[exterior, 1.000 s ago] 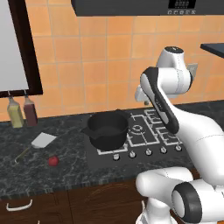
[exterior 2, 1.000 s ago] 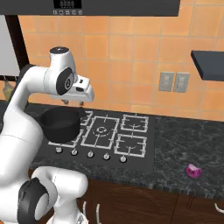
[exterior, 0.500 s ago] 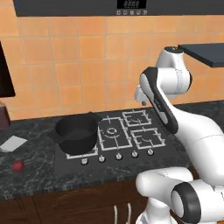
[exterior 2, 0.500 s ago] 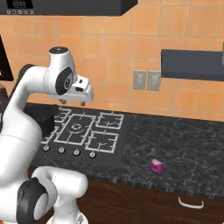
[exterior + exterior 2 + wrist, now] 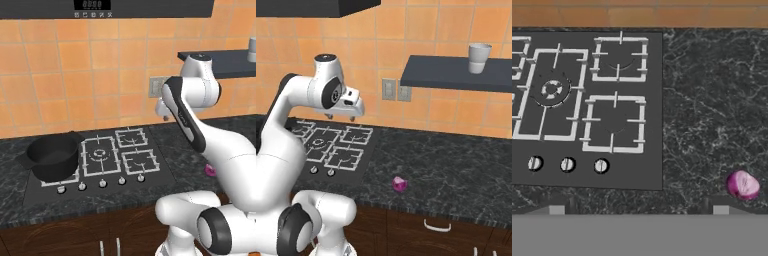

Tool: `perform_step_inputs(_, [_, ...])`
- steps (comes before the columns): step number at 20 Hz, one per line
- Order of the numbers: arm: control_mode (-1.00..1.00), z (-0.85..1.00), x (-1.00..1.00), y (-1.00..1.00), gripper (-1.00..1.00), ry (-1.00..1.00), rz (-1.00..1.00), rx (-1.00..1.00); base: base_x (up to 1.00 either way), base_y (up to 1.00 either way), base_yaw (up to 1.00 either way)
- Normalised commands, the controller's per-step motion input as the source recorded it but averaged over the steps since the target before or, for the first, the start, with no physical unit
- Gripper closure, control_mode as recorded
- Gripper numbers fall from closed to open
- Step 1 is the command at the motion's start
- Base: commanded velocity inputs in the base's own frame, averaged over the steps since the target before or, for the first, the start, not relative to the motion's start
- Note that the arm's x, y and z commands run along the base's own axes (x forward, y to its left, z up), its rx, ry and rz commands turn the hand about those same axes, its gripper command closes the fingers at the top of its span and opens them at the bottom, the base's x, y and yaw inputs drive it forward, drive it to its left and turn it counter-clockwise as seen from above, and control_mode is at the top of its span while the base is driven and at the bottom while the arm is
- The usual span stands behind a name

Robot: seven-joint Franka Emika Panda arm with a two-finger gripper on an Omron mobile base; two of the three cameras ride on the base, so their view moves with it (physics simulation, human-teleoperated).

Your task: Put the onion and tomato in the pot. Retrieve the spatula and lightly stir the vegetables in the pot.

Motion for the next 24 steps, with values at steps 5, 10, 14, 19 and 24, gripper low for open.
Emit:
perform_step_inputs(5, [-1.0, -0.33, 0.05, -0.26, -1.0, 0.12, 0.0, -0.02, 0.0, 0.0, 0.0])
perform_step_inputs(10, [-1.0, -0.8, 0.01, -0.03, -1.0, 0.18, 0.0, -0.13, 0.0, 0.0, 0.0])
perform_step_inputs(14, [-1.0, -0.87, 0.0, -0.06, -1.0, 0.17, 0.0, -0.18, 0.0, 0.0, 0.0])
perform_step_inputs(19, [-1.0, -0.56, -0.05, -0.62, -1.0, 0.08, 0.0, -0.08, 0.0, 0.0, 0.0])
perform_step_inputs(24, [-1.0, -0.48, -0.04, -0.96, -1.0, 0.04, 0.0, 0.0, 0.0, 0.0, 0.0])
